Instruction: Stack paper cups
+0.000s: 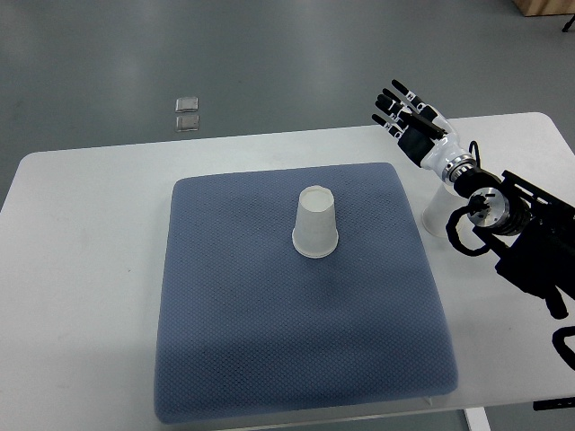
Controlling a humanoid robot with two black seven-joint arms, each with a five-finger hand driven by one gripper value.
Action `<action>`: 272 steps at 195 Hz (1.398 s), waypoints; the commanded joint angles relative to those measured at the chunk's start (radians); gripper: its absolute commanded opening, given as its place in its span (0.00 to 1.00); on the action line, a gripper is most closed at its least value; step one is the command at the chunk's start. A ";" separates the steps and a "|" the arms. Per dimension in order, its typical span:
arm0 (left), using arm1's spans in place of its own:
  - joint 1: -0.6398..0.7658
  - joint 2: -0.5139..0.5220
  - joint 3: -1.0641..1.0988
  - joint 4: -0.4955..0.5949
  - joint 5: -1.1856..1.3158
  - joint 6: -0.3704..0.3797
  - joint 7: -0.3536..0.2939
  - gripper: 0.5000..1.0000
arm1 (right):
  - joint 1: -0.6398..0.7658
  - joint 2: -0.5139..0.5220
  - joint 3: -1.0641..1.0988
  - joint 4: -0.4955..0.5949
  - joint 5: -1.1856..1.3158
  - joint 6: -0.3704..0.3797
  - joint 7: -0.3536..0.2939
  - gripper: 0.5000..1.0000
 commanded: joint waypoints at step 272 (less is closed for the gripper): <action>0.000 0.000 0.001 -0.032 0.003 -0.047 0.000 1.00 | 1.137 -0.387 -1.573 0.549 -0.794 0.300 -0.183 0.85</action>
